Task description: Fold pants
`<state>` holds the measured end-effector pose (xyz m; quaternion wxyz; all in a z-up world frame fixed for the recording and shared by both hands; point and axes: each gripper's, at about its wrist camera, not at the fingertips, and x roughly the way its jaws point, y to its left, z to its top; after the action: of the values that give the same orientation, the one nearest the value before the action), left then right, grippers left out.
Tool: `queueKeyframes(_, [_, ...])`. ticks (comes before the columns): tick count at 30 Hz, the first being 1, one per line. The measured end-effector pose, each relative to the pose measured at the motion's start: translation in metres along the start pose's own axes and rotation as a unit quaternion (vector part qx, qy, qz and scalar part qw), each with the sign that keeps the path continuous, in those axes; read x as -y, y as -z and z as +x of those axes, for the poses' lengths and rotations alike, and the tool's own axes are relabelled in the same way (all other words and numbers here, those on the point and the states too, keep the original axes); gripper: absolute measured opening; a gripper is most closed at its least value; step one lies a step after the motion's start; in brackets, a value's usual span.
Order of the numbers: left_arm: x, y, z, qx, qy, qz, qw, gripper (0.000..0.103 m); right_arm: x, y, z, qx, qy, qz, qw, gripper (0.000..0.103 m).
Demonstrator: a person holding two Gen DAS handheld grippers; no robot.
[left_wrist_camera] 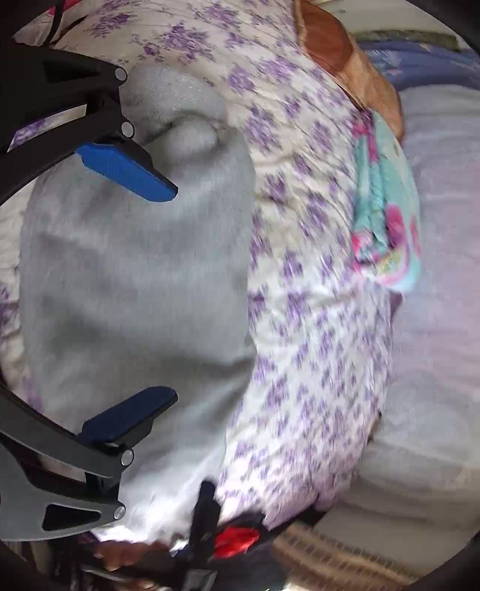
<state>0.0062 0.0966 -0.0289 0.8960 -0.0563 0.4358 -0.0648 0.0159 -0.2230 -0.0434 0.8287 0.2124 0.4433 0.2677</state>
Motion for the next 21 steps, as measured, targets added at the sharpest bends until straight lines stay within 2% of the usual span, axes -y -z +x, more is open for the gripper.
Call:
queueKeyframes(1, [-0.021,0.002,0.021,-0.03,-0.004,-0.033,0.999,0.097,0.028,0.012,-0.001,-0.005,0.024,0.039,0.999,0.076])
queueKeyframes(2, [-0.04,0.007,0.036,-0.046,0.015,-0.058,0.9971,0.096,0.057,0.021,-0.001,-0.002,0.032,0.07,0.997,0.047])
queueKeyframes(3, [-0.047,0.012,0.035,-0.031,0.025,-0.056,0.9976,0.096,0.081,0.028,-0.007,0.014,0.014,0.072,0.997,0.02])
queueKeyframes(4, [-0.041,0.016,0.031,-0.024,0.015,-0.035,0.999,0.096,0.103,0.033,-0.018,0.025,0.028,0.071,0.997,0.0])
queueKeyframes(5, [-0.034,0.02,0.029,-0.027,-0.004,-0.017,0.9995,0.096,0.124,0.037,-0.036,0.05,0.005,0.091,0.995,0.0])
queueKeyframes(7, [-0.027,0.027,0.029,-0.029,-0.026,-0.001,0.9993,0.096,0.15,0.043,-0.075,0.099,0.054,0.107,0.988,0.0])
queueKeyframes(9, [-0.03,0.029,0.028,-0.027,-0.026,-0.002,0.9993,0.096,0.161,0.048,-0.102,0.125,0.099,0.099,0.982,0.0])
queueKeyframes(12, [-0.037,0.031,0.025,-0.022,-0.017,-0.023,0.9993,0.096,0.168,0.058,-0.125,0.152,0.131,0.095,0.975,0.0])
queueKeyframes(13, [-0.038,0.032,0.024,-0.02,-0.016,-0.03,0.9992,0.096,0.17,0.063,-0.135,0.166,0.137,0.099,0.972,0.0])
queueKeyframes(15, [-0.036,0.032,0.022,-0.02,-0.026,-0.036,0.9988,0.096,0.175,0.074,-0.153,0.186,0.102,0.116,0.97,0.004])
queueKeyframes(16, [-0.034,0.032,0.02,-0.019,-0.035,-0.037,0.9985,0.096,0.173,0.081,-0.163,0.196,0.091,0.122,0.969,0.014])
queueKeyframes(17, [-0.029,0.033,0.015,-0.013,-0.048,-0.038,0.998,0.096,0.17,0.091,-0.174,0.213,0.086,0.127,0.965,0.032])
queueKeyframes(18, [-0.023,0.034,0.008,-0.005,-0.058,-0.036,0.9977,0.096,0.17,0.105,-0.188,0.232,0.082,0.14,0.959,0.043])
queueKeyframes(19, [-0.016,0.035,-0.001,0.004,-0.053,-0.033,0.9981,0.096,0.169,0.119,-0.199,0.251,0.088,0.157,0.951,0.067])
queueKeyframes(20, [-0.009,0.036,-0.008,0.009,-0.036,-0.029,0.9989,0.096,0.169,0.132,-0.208,0.265,0.088,0.171,0.945,0.07])
queueKeyframes(21, [-0.001,0.036,-0.015,0.013,-0.019,-0.027,0.9994,0.097,0.172,0.142,-0.211,0.266,0.079,0.18,0.944,0.07])
